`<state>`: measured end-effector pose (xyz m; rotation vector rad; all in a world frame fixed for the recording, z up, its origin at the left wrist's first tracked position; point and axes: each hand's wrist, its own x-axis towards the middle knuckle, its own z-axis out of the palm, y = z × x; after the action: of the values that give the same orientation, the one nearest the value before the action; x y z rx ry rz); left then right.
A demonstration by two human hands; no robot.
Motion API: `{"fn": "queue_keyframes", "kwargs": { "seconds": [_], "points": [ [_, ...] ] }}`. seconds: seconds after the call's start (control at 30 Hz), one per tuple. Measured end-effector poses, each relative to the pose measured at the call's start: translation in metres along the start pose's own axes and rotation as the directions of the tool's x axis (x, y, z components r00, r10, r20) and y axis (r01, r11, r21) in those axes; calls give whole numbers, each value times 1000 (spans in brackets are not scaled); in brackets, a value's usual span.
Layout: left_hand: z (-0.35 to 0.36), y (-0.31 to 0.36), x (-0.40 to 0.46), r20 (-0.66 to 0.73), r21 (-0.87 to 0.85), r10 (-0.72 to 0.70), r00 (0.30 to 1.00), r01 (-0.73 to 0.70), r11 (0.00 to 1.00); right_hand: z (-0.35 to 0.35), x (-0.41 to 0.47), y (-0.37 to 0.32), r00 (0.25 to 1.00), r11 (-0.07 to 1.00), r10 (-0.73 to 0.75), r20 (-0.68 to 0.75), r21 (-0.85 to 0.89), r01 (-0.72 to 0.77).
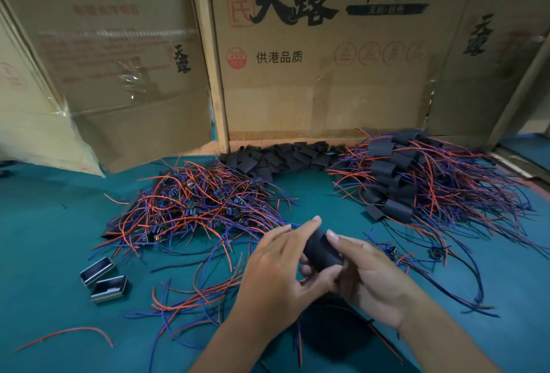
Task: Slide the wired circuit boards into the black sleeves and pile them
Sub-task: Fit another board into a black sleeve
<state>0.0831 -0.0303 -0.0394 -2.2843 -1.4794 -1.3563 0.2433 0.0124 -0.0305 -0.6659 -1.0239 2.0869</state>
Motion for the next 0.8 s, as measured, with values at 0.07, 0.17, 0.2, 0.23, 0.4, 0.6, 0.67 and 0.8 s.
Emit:
{"fn": "queue_keyframes", "kwargs": {
  "seconds": [0.07, 0.17, 0.2, 0.23, 0.4, 0.6, 0.67, 0.8],
  "points": [
    [-3, 7, 2, -2, -34, 18, 1000, -18, 999, -1, -1, -1, 999, 999, 12, 51, 44, -15],
    [-8, 2, -2, 76, -110, 23, 997, -15, 994, 2, -1, 1, 994, 995, 7, 106, 103, -18],
    [-10, -5, -1, 116, -114, -5, 993, 18, 993, 2, -1, 2, 995, 993, -7, 98, 115, -4],
    [-14, -15, 2, 151, -87, -47, 987, 61, 994, 1, -1, 2, 997, 992, -24, 71, 125, 15],
    [-27, -96, 59, 322, 442, -90, 943, -65, 895, -19, 8, -6, 987, 965, -90, -134, 235, 120],
    [-40, -150, 106, 752, 591, -129, 646, -575, 565, -45, 14, -9, 958, 928, -112, -264, 316, 195],
    [-41, -152, 108, 790, 562, -101, 605, -649, 512, -49, 14, -9, 954, 925, -115, -277, 321, 205],
    [-40, -152, 108, 823, 546, -147, 548, -693, 471, -51, 15, -8, 953, 927, -122, -278, 313, 209]
  ]
}}
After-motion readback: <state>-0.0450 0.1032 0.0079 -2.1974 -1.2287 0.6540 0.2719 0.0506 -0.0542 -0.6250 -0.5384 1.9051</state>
